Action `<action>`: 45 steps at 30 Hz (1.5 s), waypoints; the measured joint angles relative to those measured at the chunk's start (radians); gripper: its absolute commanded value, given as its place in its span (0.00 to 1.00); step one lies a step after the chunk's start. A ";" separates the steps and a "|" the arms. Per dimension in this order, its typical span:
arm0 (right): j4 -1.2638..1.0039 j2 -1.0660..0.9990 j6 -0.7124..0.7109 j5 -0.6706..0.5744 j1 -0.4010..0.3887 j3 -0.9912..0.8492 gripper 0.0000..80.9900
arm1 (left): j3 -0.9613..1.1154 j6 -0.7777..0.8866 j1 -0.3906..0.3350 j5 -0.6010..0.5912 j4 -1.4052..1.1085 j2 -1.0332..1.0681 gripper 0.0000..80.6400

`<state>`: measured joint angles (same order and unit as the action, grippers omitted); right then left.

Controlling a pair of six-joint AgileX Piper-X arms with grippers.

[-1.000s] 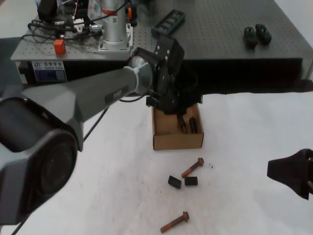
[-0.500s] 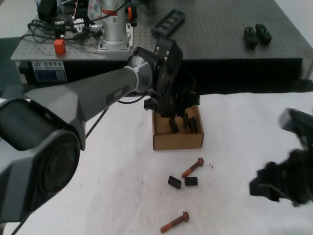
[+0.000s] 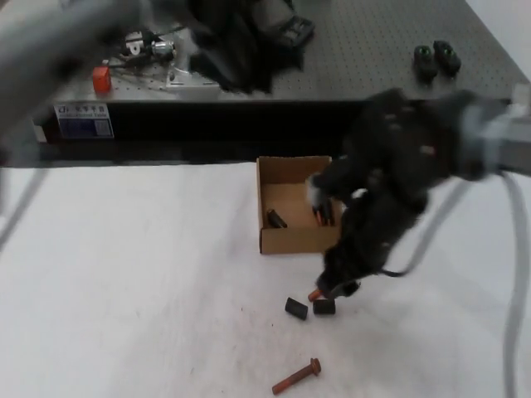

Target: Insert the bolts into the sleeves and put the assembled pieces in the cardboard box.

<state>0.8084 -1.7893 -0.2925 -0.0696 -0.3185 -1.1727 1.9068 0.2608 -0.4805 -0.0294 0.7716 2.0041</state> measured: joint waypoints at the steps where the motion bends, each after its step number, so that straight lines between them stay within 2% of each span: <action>1: 0.014 -0.039 -0.019 0.013 -0.010 -0.030 0.53 | -0.027 -0.007 0.019 0.002 -0.002 -0.080 0.30; 3: 0.035 -0.075 -0.046 0.032 -0.019 -0.070 0.53 | -0.114 -0.023 0.036 0.007 0.003 -0.201 0.30; 8: 0.124 -0.176 -0.135 0.096 -0.048 -0.172 0.52 | -0.438 -0.067 0.037 0.009 -0.037 -0.336 0.30; 11: 0.142 -0.199 -0.155 0.108 -0.054 -0.174 0.44 | -0.628 -0.078 0.035 0.009 -0.109 -0.479 0.30; 17: 0.155 -0.206 -0.161 0.115 -0.063 -0.174 0.25 | -0.698 -0.144 0.035 0.001 -0.109 -0.547 0.30; 22: 0.155 -0.206 -0.168 0.115 -0.071 -0.177 0.01 | -0.723 -0.272 0.035 -0.157 -0.051 -0.547 0.30; 26: 0.155 -0.206 -0.169 0.116 -0.065 -0.177 0.01 | -0.755 -0.318 0.027 -0.252 -0.039 -0.524 0.30; 29: 0.161 -0.196 -0.135 0.111 -0.038 -0.177 0.01 | -0.772 -0.373 -0.009 -0.280 -0.032 -0.471 0.35; 30: 0.163 -0.167 -0.122 0.103 -0.007 -0.174 0.01 | -0.772 -0.393 -0.028 -0.285 -0.031 -0.448 0.37; 32: 0.162 -0.141 -0.086 0.054 0.013 -0.149 0.01 | -0.769 -0.426 -0.070 -0.288 -0.034 -0.398 0.40; 36: 0.150 -0.025 -0.026 -0.026 0.075 -0.041 0.01 | -0.753 -0.449 -0.123 -0.288 -0.030 -0.337 0.40; 40: 0.140 0.168 -0.001 -0.042 0.150 0.091 0.01 | -0.700 -0.477 -0.216 -0.288 -0.029 -0.235 0.37; 45: 0.124 0.316 0.023 -0.063 0.198 0.194 0.01 | -0.596 -0.538 -0.312 -0.263 -0.014 -0.106 0.35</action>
<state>0.9320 -1.4728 -0.2699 -0.1326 -0.1206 -0.9783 1.3112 -0.2767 -0.7925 -0.2928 0.7574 1.8977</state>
